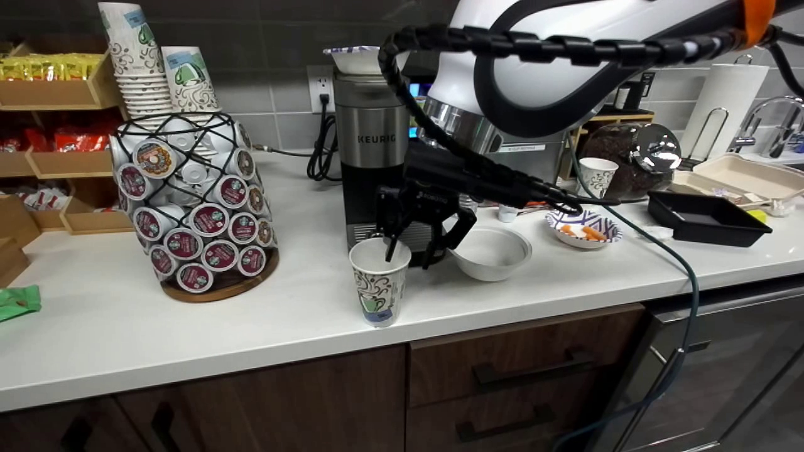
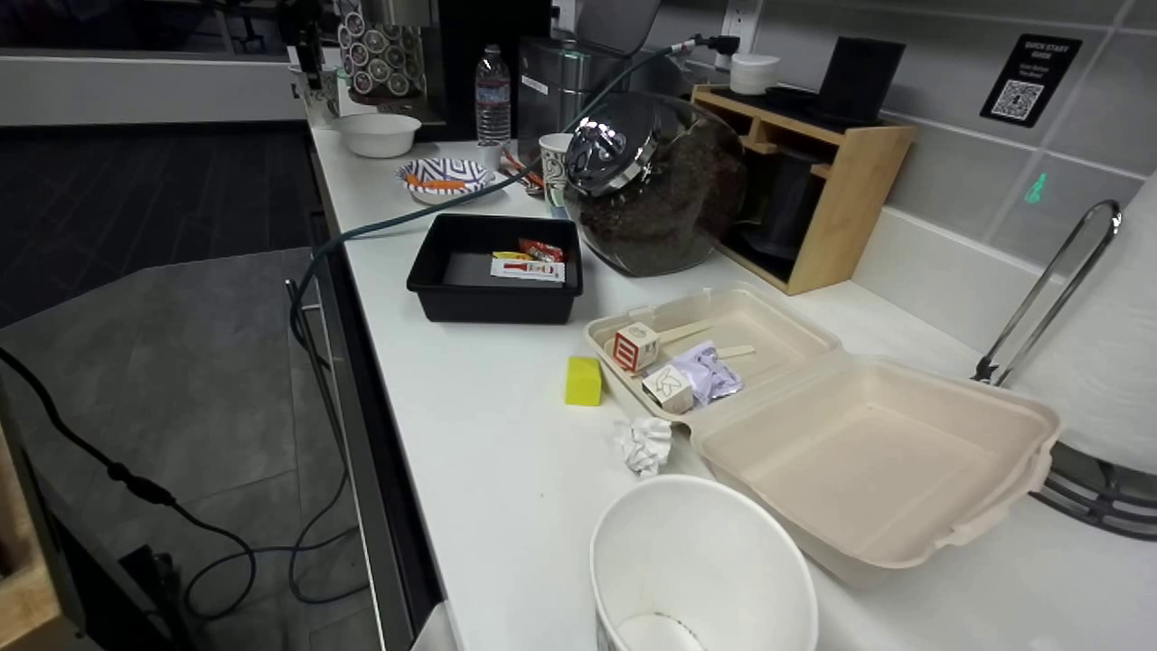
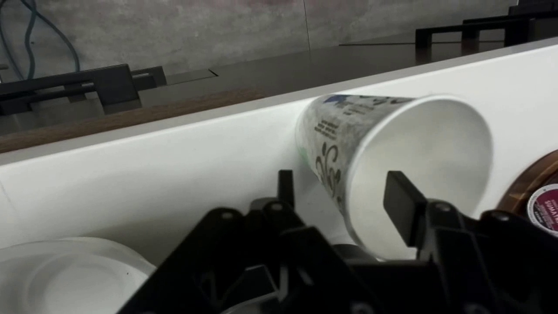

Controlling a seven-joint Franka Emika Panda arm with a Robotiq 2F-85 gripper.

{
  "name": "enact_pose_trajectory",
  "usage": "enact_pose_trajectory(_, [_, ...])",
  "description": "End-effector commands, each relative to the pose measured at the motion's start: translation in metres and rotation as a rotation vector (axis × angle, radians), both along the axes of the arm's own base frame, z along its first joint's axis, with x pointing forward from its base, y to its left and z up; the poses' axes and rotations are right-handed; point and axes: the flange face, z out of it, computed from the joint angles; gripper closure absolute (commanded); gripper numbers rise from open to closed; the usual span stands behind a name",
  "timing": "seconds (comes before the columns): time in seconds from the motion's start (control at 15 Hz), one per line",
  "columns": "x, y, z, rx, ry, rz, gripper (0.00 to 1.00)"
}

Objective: Move the coffee cup to the right and put it inside the black box.

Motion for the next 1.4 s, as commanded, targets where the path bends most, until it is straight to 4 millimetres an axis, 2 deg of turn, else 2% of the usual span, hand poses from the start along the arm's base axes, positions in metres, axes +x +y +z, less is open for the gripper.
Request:
enact_pose_trajectory(0.0, [-0.005,0.004,0.000,0.004,-0.015,0.006,0.74])
enact_pose_trajectory(0.2, [-0.006,0.005,0.000,0.002,-0.014,0.009,0.96])
enact_pose_trajectory(0.27, [-0.006,0.005,0.000,0.002,-0.014,0.009,0.99])
enact_pose_trajectory(0.47, [-0.007,0.005,0.004,0.001,-0.017,0.022,1.00])
enact_pose_trajectory(0.67, [-0.015,0.003,0.022,0.005,-0.052,0.096,0.99])
enact_pose_trajectory(0.87, [-0.043,-0.009,0.053,-0.027,-0.068,0.225,0.99])
enact_pose_trajectory(1.0, [-0.069,-0.022,0.072,-0.054,-0.048,0.290,0.99])
enact_pose_trajectory(1.2, [-0.106,-0.058,0.088,-0.121,0.044,0.239,0.99])
enact_pose_trajectory(1.33, [-0.132,-0.089,0.096,-0.180,0.112,0.131,0.99])
